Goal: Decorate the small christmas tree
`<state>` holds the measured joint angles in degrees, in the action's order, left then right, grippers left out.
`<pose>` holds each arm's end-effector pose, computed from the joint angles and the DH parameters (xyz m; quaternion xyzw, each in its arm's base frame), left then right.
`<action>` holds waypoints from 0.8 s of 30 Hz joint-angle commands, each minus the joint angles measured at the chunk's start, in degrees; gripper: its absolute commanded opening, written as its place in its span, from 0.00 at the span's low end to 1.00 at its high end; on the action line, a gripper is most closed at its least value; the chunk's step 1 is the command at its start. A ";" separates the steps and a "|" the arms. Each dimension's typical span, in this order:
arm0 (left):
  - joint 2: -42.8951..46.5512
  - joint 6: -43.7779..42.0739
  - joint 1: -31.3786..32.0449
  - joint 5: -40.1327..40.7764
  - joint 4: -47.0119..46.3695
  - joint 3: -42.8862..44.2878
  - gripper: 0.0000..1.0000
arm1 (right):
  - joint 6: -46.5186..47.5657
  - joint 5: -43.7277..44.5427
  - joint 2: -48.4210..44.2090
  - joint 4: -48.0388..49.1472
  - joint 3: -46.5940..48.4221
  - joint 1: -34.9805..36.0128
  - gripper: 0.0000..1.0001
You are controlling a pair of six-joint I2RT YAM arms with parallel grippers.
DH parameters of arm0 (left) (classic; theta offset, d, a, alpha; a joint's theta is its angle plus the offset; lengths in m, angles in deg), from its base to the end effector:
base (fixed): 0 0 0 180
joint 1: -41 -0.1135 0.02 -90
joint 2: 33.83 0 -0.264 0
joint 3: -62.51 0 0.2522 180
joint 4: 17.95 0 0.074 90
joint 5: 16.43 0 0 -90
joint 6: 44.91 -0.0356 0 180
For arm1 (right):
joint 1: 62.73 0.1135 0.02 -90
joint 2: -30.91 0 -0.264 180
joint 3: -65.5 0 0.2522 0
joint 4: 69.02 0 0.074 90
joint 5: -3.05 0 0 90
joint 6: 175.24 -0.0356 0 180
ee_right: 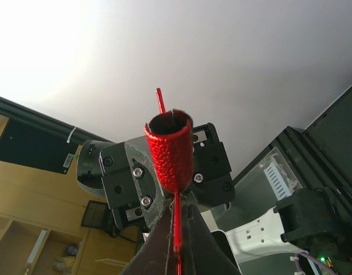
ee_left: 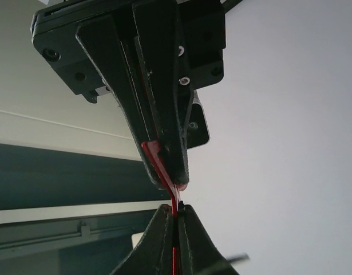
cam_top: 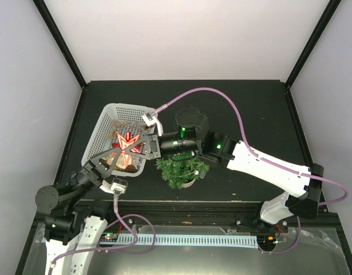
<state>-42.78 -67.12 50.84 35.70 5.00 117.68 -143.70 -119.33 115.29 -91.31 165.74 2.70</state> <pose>0.0234 -0.0262 0.3770 0.5864 0.0149 0.5037 0.6342 0.1241 0.3173 0.4335 -0.2290 0.7035 0.6625 0.1175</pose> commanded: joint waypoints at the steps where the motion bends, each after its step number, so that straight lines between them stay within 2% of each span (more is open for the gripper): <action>1: 0.85 0.07 0.32 -2.33 -1.02 -0.29 0.02 | 0.49 -1.28 0.26 2.13 -0.65 -0.07 0.01; 5: 0.87 1.89 0.30 -1.99 -1.27 -0.07 0.02 | 2.08 -0.02 -0.20 0.96 -1.17 -0.06 0.03; 6: 0.74 2.80 0.33 -1.62 -1.24 0.17 0.02 | 2.60 0.14 -0.30 0.52 -1.15 -0.11 0.10; 8: 0.29 5.29 0.30 -0.41 -0.75 0.89 0.01 | 4.18 0.49 -0.88 0.15 -1.29 -0.14 0.36; 11: -0.90 9.12 0.39 2.05 1.36 2.67 0.01 | 5.92 2.73 -3.03 0.36 -2.79 -0.46 0.65; 13: -2.27 11.85 0.30 3.54 4.49 4.95 0.02 | 6.42 5.09 -4.96 0.46 -4.69 -1.20 0.74; 18: -5.98 17.91 0.26 6.11 9.79 9.13 0.02 | 9.58 9.19 -9.99 -1.43 -8.18 -3.90 0.77; 22: -10.52 21.81 0.33 7.20 18.81 14.10 0.02 | 22.25 15.75 -13.99 -10.94 -5.53 -3.96 0.75; 24: -13.88 25.03 0.26 7.50 26.46 18.31 0.02 | 28.26 19.67 -15.91 -16.05 -4.46 -3.91 0.72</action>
<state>-51.83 -49.41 50.89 41.65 17.79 129.24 -129.32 -108.25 103.59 -98.31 158.18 -1.23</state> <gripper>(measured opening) 0.022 0.743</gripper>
